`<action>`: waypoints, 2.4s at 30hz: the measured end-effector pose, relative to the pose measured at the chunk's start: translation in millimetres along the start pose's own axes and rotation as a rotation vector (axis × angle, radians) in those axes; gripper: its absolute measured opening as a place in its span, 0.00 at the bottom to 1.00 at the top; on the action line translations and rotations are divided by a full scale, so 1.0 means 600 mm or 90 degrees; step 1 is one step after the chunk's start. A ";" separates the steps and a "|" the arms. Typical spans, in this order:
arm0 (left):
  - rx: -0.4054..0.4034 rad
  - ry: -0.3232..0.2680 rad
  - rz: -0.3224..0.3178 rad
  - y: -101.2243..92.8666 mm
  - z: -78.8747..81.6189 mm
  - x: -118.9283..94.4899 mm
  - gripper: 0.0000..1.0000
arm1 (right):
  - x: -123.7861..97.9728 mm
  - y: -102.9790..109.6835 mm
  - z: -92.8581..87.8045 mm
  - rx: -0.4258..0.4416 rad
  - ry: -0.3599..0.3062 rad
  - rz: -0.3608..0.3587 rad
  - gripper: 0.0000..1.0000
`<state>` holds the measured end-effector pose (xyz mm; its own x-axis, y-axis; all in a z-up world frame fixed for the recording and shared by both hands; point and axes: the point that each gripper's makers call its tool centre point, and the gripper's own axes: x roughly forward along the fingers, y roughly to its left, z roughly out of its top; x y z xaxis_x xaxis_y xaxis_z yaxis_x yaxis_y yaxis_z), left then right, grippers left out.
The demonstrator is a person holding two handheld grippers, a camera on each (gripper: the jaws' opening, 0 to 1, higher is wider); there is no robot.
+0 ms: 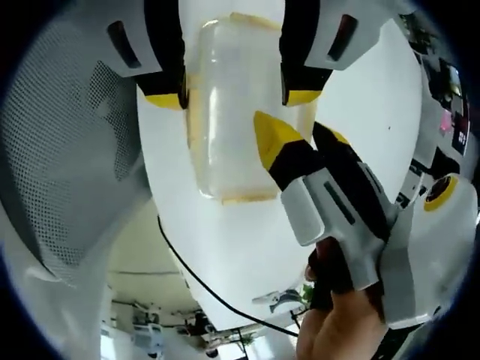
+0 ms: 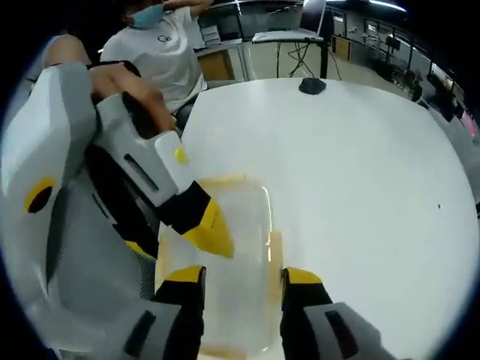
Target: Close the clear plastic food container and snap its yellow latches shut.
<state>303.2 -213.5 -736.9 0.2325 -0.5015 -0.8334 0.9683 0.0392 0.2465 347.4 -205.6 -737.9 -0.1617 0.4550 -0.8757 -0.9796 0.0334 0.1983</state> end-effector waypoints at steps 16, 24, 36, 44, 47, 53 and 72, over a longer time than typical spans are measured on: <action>0.079 0.038 0.045 0.008 0.003 0.006 0.45 | 0.005 0.001 0.003 0.032 0.012 0.029 0.34; 0.051 0.034 0.062 0.005 0.001 0.008 0.45 | 0.003 0.000 -0.001 0.015 0.038 0.036 0.35; 0.074 0.003 0.066 0.005 0.002 0.006 0.47 | -0.023 -0.011 -0.002 -0.047 -0.067 -0.039 0.31; -0.003 -0.069 0.055 0.023 0.032 -0.022 0.57 | -0.056 0.007 -0.011 -0.019 -0.120 -0.074 0.27; -0.001 -0.083 0.041 0.024 0.035 -0.031 0.58 | -0.063 0.015 -0.017 -0.036 -0.116 -0.088 0.27; 0.051 -0.161 0.001 0.018 0.045 -0.072 0.53 | -0.083 0.029 -0.020 -0.048 -0.129 -0.112 0.30; -0.090 -0.152 0.040 0.056 -0.125 -0.130 0.47 | -0.093 0.067 -0.094 0.029 -0.147 -0.180 0.40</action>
<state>324.4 -108.1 -700.7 0.2812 -0.6829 -0.6742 0.9595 0.1891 0.2088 310.4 -279.7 -705.7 0.1516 0.6103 -0.7776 -0.9743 0.2246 -0.0136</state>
